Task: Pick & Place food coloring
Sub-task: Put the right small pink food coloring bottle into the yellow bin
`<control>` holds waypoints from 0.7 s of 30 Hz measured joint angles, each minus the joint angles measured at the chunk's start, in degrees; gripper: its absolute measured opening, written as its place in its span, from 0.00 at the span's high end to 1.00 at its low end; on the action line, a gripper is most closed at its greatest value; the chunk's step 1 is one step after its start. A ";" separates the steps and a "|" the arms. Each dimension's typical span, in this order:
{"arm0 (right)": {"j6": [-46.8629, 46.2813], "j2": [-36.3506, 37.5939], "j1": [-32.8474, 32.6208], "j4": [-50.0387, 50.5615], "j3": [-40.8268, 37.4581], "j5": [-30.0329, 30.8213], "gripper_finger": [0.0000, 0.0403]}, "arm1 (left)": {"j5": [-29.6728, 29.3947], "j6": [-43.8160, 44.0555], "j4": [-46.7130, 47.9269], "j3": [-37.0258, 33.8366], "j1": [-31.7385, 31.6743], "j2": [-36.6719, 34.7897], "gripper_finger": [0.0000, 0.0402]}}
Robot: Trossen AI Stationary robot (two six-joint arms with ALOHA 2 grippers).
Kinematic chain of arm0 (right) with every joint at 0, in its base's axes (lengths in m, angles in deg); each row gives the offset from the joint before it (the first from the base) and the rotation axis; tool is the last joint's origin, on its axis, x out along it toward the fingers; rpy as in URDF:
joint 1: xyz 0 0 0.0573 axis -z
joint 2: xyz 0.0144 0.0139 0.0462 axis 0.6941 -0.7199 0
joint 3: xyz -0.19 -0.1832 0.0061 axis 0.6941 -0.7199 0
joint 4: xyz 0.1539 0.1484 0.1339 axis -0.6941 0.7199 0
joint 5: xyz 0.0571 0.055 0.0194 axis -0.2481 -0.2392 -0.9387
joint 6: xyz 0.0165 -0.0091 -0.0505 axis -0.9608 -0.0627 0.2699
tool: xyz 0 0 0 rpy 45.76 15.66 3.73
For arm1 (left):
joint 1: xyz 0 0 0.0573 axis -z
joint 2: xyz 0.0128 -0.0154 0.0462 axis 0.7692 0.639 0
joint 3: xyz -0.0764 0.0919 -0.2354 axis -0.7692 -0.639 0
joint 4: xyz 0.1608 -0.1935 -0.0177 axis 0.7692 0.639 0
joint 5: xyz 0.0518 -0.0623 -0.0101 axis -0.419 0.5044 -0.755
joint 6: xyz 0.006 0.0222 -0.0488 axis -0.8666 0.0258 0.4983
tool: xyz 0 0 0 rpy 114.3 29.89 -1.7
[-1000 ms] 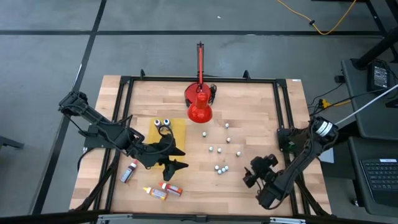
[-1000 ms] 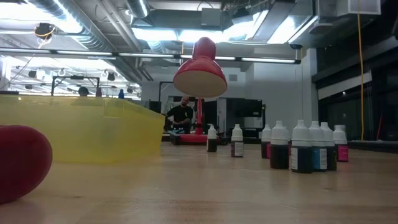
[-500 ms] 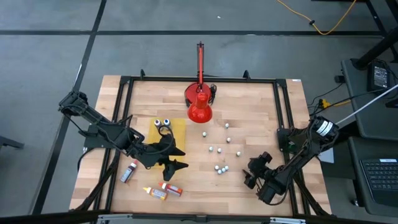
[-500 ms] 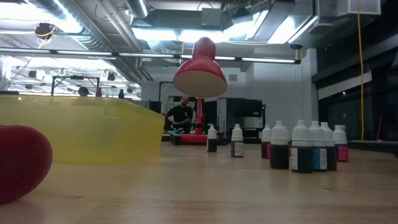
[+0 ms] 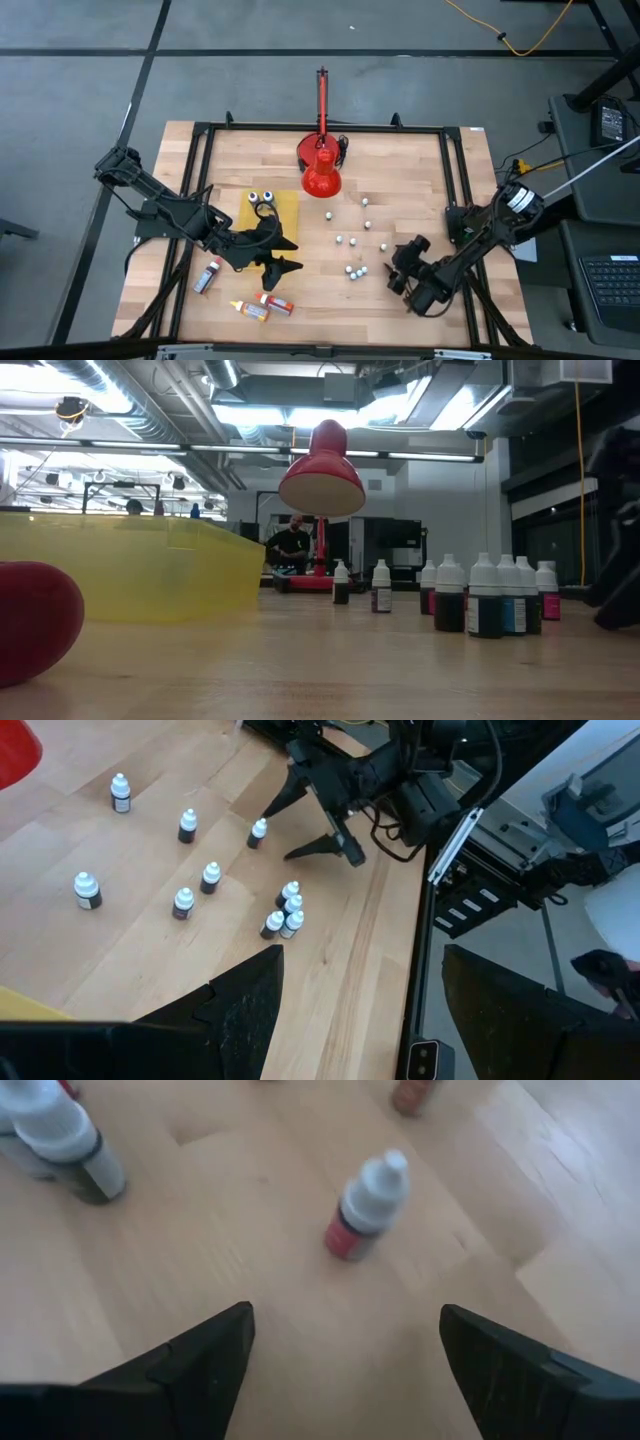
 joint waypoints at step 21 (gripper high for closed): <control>13.84 1.65 6.51 -15.43 -4.12 -1.96 0.25 | 0.00 0.00 0.00 0.00 0.00 -0.02 0.35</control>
